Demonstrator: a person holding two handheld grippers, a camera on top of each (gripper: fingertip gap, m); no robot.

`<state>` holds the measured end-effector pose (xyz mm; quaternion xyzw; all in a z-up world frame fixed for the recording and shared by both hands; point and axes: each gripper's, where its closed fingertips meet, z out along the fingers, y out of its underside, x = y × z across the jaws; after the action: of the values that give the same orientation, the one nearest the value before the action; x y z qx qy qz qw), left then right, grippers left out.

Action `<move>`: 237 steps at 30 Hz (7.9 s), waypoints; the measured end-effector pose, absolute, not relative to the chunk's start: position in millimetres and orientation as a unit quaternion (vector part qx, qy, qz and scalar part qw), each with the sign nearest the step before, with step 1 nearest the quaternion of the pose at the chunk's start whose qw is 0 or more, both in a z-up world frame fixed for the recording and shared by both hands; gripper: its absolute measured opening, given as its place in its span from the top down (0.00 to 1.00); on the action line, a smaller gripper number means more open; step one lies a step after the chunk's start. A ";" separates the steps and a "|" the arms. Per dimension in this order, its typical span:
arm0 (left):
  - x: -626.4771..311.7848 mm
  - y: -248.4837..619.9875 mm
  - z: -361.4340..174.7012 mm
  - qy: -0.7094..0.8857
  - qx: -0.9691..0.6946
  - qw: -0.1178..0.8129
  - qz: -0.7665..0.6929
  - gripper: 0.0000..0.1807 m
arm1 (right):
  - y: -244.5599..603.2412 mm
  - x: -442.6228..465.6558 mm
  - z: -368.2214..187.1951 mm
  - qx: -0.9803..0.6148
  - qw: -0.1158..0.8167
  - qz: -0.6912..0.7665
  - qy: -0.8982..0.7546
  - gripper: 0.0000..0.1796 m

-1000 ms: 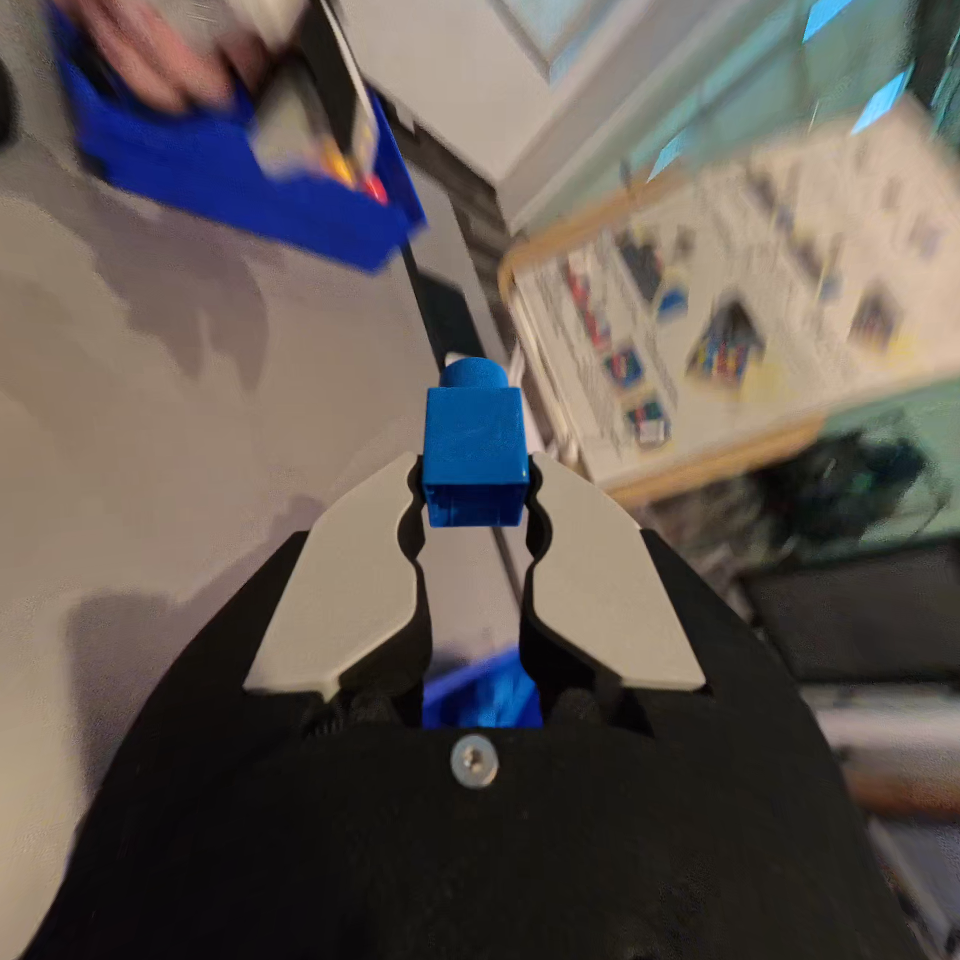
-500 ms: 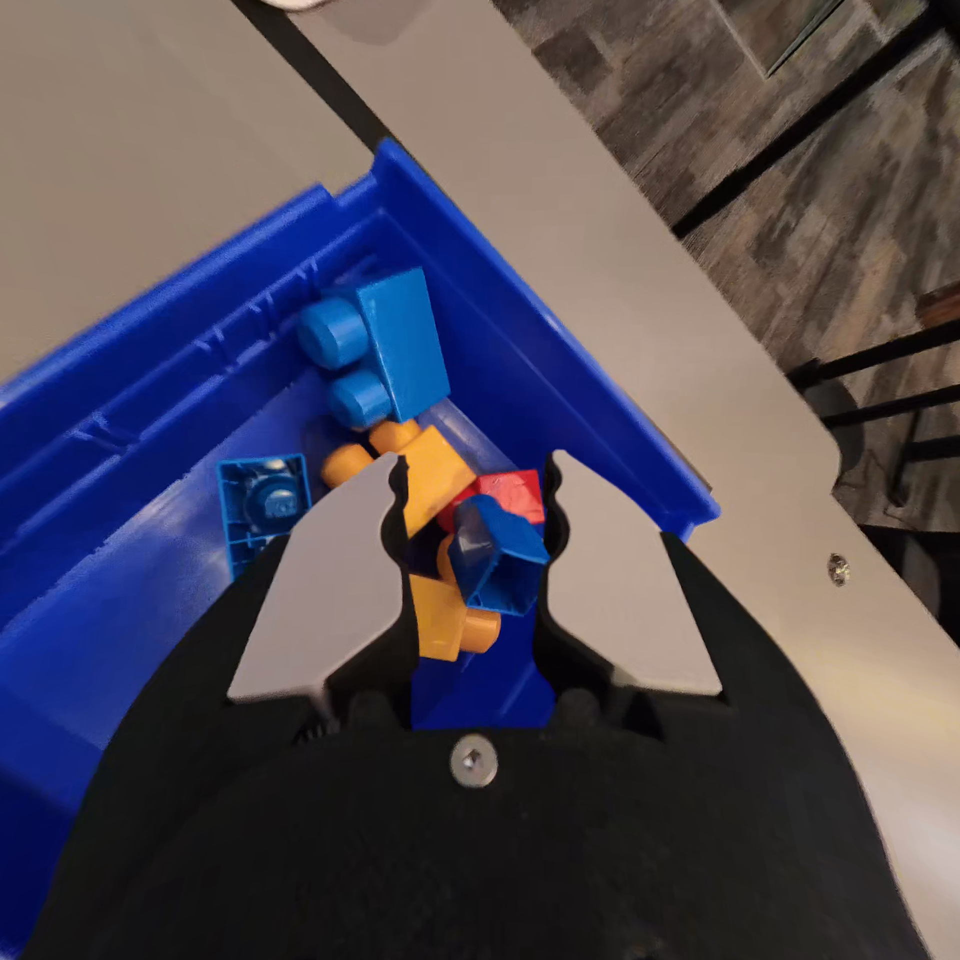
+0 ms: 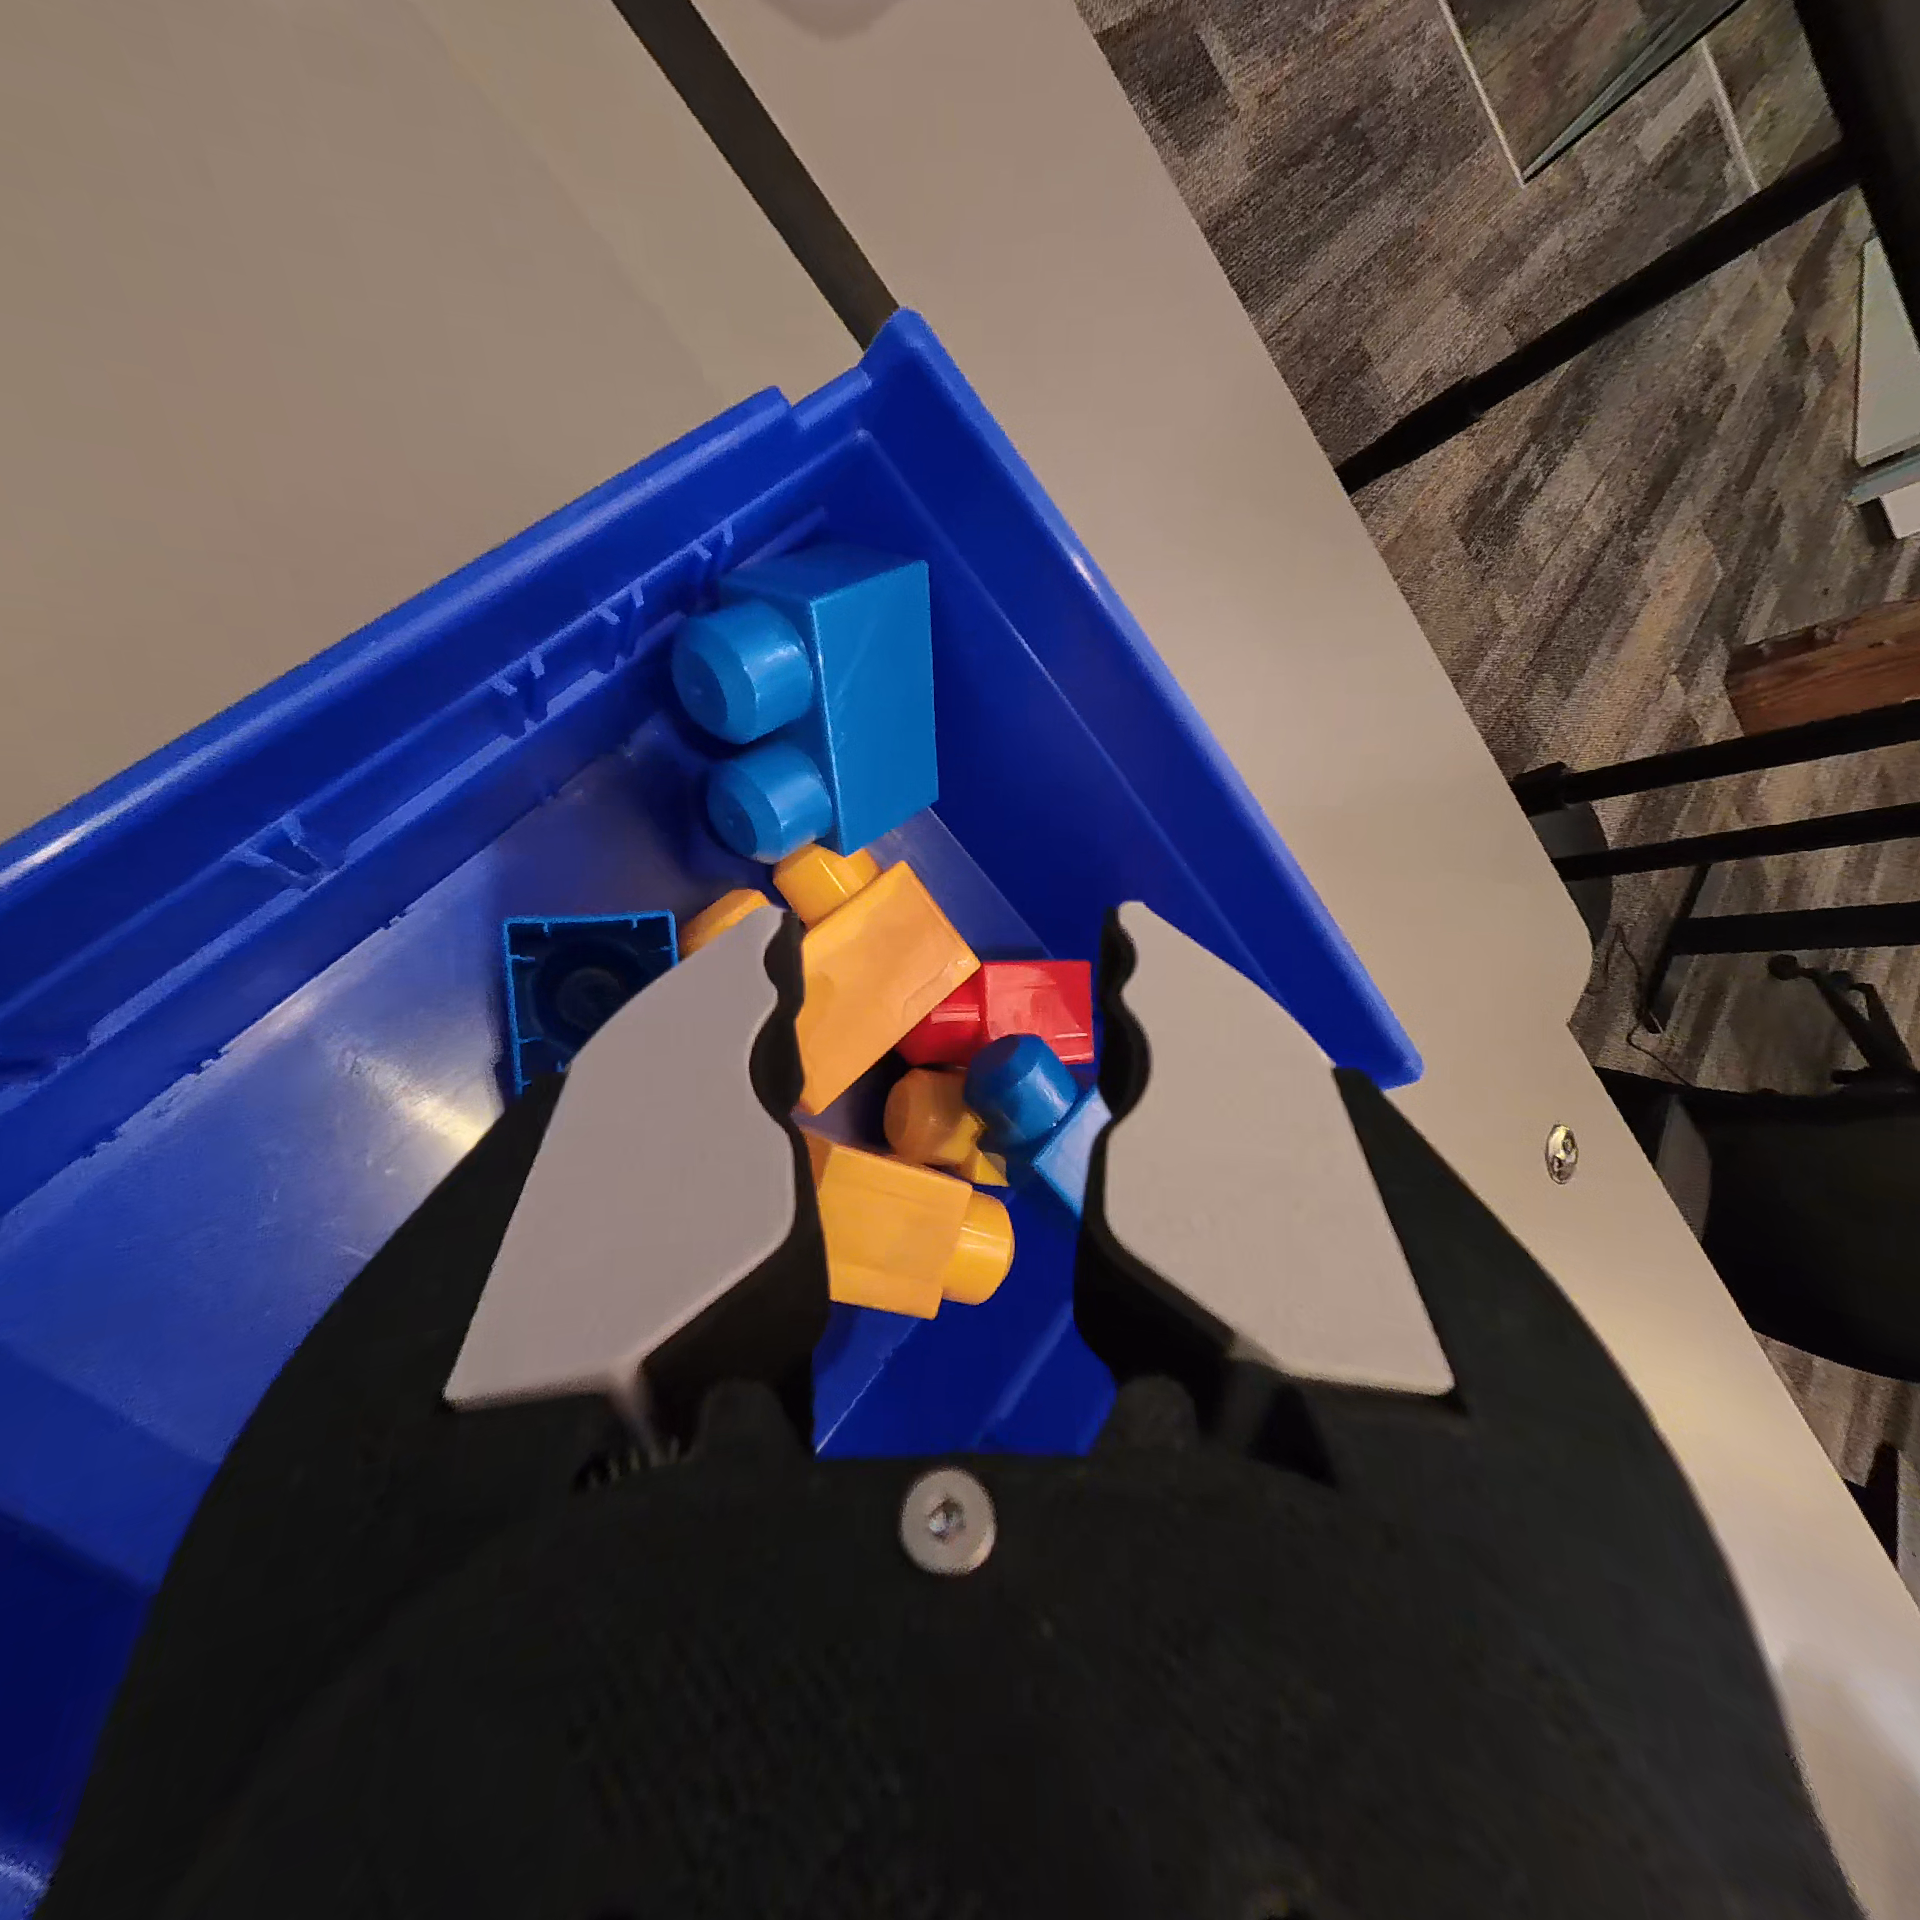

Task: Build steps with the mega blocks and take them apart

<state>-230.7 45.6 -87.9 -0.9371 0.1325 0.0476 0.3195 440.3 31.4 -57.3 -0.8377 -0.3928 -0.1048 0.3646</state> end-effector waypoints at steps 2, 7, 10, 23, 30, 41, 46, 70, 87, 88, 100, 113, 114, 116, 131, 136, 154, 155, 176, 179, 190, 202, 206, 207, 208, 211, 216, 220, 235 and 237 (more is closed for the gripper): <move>-235.1 46.2 -95.1 0.145 -0.939 0.300 0.086 0.78 | 31.7 440.3 -57.7 -0.837 0.363 -0.107 -0.395 0.69; -241.7 40.5 -69.5 0.133 -0.933 0.318 0.100 0.80 | 32.1 439.6 -50.7 -0.832 0.373 -0.114 -0.394 0.69; -241.0 29.4 -18.7 0.112 -0.910 0.389 0.087 0.80 | 34.7 436.7 -33.7 -0.821 0.400 -0.133 -0.384 0.69; 69.3 -75.5 115.4 0.302 -0.660 0.476 -0.496 0.80 | -69.5 162.7 64.6 -0.515 0.694 0.035 -0.502 0.56; 126.6 -108.6 105.8 0.331 -0.612 0.404 -0.594 0.80 | -102.4 142.9 74.9 -0.422 0.769 0.000 -0.481 0.78; 126.8 -129.7 107.4 0.470 -0.529 0.527 -0.471 0.62 | -137.2 141.9 75.8 -0.525 0.497 0.482 -0.495 0.79; 143.7 -141.5 83.4 0.524 -0.534 0.464 -0.474 0.80 | -142.1 139.9 60.3 -0.531 0.446 0.495 -0.523 0.79; 135.3 -120.4 83.1 0.426 -0.587 0.412 -0.551 0.80 | 29.3 412.4 15.6 -0.812 0.497 0.092 -0.293 0.72; 170.6 -145.8 75.2 0.373 -0.586 0.292 -0.658 0.70 | -119.9 159.6 78.4 -0.410 0.674 -0.034 -0.613 0.79; 163.5 -144.2 83.6 0.374 -0.580 0.301 -0.658 0.69 | -112.1 175.4 89.1 -0.424 0.679 -0.045 -0.597 0.79; -24.5 -47.4 132.0 0.266 -0.691 0.584 -0.332 0.66 | 11.3 443.7 -21.5 -0.830 0.412 -0.020 -0.375 0.79; -131.1 16.8 -28.5 0.300 -0.867 0.382 -0.112 0.68 | 27.0 440.5 -36.6 -0.840 0.408 -0.050 -0.355 0.68; -133.2 16.4 -39.7 0.326 -0.867 0.366 -0.084 0.65 | 26.9 441.2 -38.3 -0.841 0.403 -0.057 -0.358 0.68; -138.5 14.2 -61.6 0.364 -0.871 0.329 -0.032 0.65 | 27.5 442.9 -44.5 -0.844 0.390 -0.065 -0.361 0.68; -176.6 17.7 -25.5 0.262 -0.896 0.357 0.028 0.79 | 30.0 434.6 -38.4 -0.833 0.391 -0.100 -0.379 0.68; -101.1 -15.2 81.7 0.257 -0.787 0.524 -0.199 0.80 | 28.5 368.7 33.4 -0.732 0.545 -0.128 -0.388 0.68; 129.4 -117.3 118.8 0.349 -0.570 0.411 -0.620 0.70 | -114.0 152.7 85.3 -0.477 0.699 0.157 -0.509 0.79; 128.1 -116.8 118.2 0.367 -0.569 0.430 -0.598 0.63 | -115.5 153.8 88.3 -0.496 0.678 0.212 -0.499 0.79; 64.0 -121.2 164.6 0.385 -0.506 0.568 -0.523 0.80 | -91.5 248.6 85.8 -0.632 0.481 0.375 -0.478 0.79; 70.7 -128.4 161.5 0.403 -0.509 0.552 -0.523 0.80 | -57.9 334.5 62.1 -0.747 0.465 0.250 -0.405 0.79; 113.2 -115.0 115.3 0.409 -0.568 0.476 -0.532 0.80 | 5.9 476.3 -41.1 -0.922 0.324 0.127 -0.171 0.72; 155.7 -109.1 72.8 0.320 -0.593 0.330 -0.661 0.80 | -113.0 169.6 81.1 -0.452 0.663 0.047 -0.596 0.63; 164.7 -120.3 76.6 0.316 -0.580 0.315 -0.681 0.80 | -120.4 143.4 67.7 -0.447 0.664 0.047 -0.597 0.66; 164.7 -122.1 80.7 0.314 -0.573 0.317 -0.688 0.80 | -119.5 146.0 67.2 -0.444 0.662 0.034 -0.603 0.79; 163.3 -122.8 84.9 0.314 -0.568 0.320 -0.691 0.79 | -118.6 151.4 69.2 -0.443 0.659 0.022 -0.608 0.80; 148.1 -120.2 100.4 0.329 -0.562 0.353 -0.672 0.74 | -104.6 200.3 95.9 -0.481 0.653 -0.005 -0.585 0.80; 99.2 -97.8 131.5 0.325 -0.574 0.487 -0.572 0.72 | -52.7 347.5 84.6 -0.688 0.562 0.084 -0.451 0.80; 68.5 -91.2 145.3 0.316 -0.585 0.512 -0.544 0.72 | -20.4 414.4 6.6 -0.794 0.441 0.101 -0.406 0.79; -140.7 17.7 -0.5 0.284 -0.850 0.442 -0.045 0.67 | 1.3 419.1 -9.5 -0.808 0.434 0.035 -0.396 0.70; -139.6 36.4 -26.0 0.277 -0.855 0.434 -0.066 0.66 | -1.4 414.8 -11.6 -0.806 0.426 0.019 -0.410 0.70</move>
<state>-139.6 36.4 -26.0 -0.8548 0.2766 -0.0657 0.4340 414.8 -1.4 -11.6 -0.8061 -0.4104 0.0186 0.4258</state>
